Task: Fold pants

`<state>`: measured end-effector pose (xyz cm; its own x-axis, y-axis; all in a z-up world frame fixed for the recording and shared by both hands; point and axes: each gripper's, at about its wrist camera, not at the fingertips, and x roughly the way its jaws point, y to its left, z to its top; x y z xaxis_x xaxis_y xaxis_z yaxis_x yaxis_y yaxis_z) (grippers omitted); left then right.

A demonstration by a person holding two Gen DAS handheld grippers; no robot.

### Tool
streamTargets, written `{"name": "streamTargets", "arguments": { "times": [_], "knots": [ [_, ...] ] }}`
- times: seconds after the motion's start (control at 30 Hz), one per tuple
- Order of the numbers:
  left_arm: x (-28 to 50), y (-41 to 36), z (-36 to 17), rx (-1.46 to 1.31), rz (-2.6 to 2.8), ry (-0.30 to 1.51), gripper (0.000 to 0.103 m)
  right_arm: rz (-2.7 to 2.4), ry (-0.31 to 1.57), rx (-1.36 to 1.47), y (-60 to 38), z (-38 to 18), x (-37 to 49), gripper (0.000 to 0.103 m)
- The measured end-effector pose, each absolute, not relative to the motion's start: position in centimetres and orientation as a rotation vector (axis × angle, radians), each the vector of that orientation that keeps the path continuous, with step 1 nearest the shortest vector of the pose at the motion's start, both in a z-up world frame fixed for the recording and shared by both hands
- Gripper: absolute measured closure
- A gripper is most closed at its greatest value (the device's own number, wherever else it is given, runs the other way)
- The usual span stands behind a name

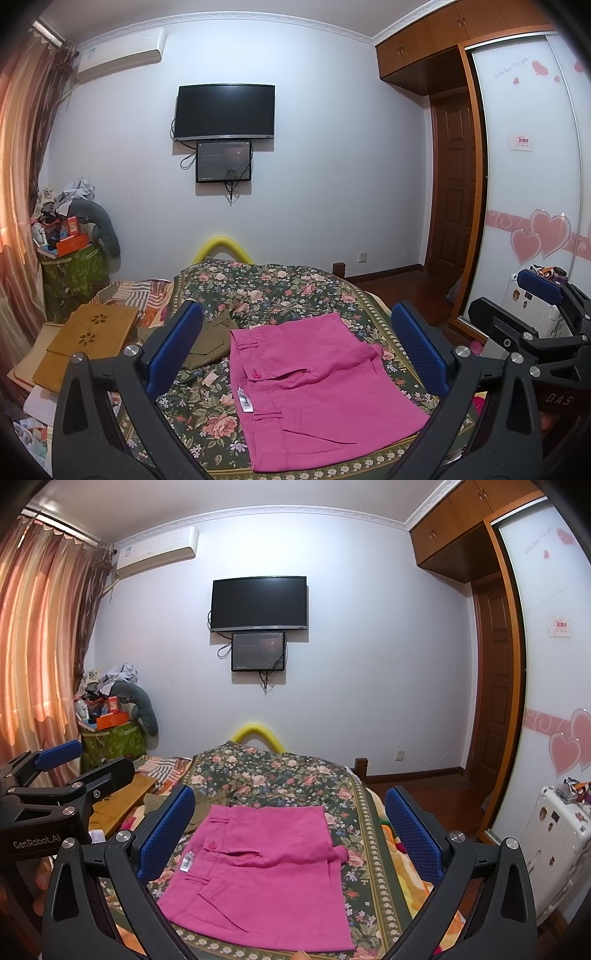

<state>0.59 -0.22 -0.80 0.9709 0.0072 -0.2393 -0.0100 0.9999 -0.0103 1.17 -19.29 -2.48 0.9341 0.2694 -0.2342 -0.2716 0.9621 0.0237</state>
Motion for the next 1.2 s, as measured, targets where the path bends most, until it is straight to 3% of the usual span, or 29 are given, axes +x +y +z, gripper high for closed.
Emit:
{"name": "streamTargets", "arguments": {
  "times": [0.87,1.2],
  "knots": [
    [3.3,0.0,-2.0,-0.003,0.029,0.276,0.000,0.232,0.282,0.016,-20.1,-3.5,2.6,0.001],
    [11.4,2.5,-7.9,-0.014,0.057,0.467,0.000,0.210,0.504,0.075,-22.7,-9.1,9.5,0.001]
  ]
}}
